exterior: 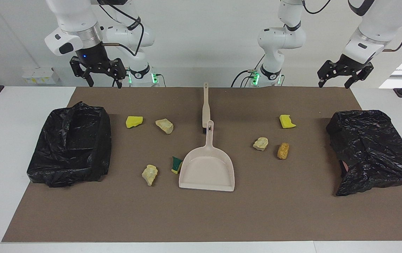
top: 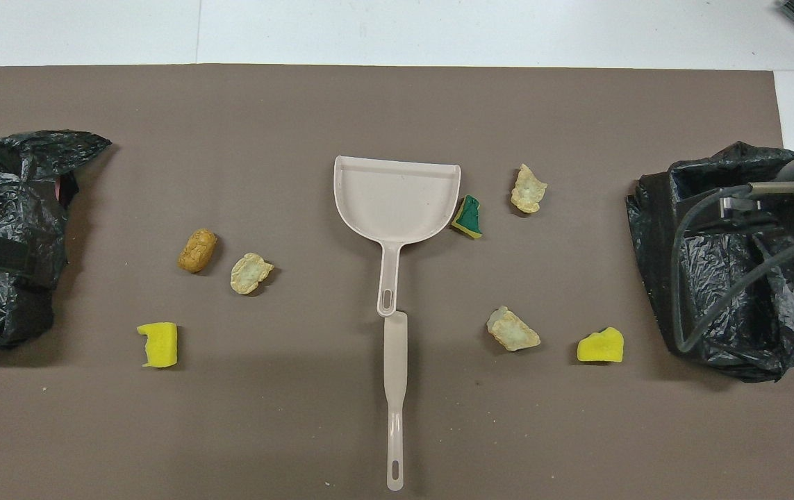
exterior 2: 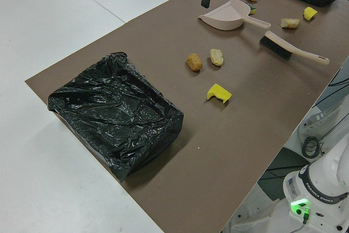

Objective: Sweep and dump trash in bin

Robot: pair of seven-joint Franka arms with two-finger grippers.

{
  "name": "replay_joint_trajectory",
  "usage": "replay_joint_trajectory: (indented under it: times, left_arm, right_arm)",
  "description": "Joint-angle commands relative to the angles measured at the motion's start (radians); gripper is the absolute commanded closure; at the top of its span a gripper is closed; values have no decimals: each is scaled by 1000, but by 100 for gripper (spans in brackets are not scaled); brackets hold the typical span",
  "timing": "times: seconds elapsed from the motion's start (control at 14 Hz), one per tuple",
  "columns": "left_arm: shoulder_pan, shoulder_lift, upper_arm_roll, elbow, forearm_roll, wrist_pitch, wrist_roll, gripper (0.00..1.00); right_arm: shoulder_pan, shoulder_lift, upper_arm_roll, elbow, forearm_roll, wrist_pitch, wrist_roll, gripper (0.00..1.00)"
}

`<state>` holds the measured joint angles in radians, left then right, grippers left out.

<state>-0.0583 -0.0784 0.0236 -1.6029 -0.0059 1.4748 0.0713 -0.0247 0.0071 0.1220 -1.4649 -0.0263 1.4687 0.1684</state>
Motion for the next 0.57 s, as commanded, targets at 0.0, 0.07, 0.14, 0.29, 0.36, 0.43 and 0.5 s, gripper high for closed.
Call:
replay_joint_trajectory:
  times: [0.0, 0.07, 0.14, 0.29, 0.36, 0.43, 0.5]
  left_arm:
    - [6, -7, 3, -5, -13, -13, 18, 0]
    - [6, -7, 3, -3, -13, -5, 18, 0]
    - [5, -7, 3, -3, -13, -5, 18, 0]
    - [-5, -6, 1, -6, -13, -1, 15, 0]
    - [-6, -6, -1, -8, -13, -1, 16, 0]
    - [-9, -6, -4, -9, -13, -1, 16, 0]
    - [-18, -7, -5, -15, -14, -1, 15, 0]
  right_arm:
    - [-14, -29, 7, -31, 11, -8, 22, 0]
    - [-14, -29, 7, -31, 11, -8, 22, 0]
    - [-14, -29, 7, -31, 11, -8, 22, 0]
    - [-15, -29, 7, -32, 11, -8, 22, 0]
    - [-15, -29, 7, -31, 11, -8, 22, 0]
    - [-14, -29, 7, -31, 11, -8, 23, 0]
    - [-15, -29, 7, -31, 11, -8, 20, 0]
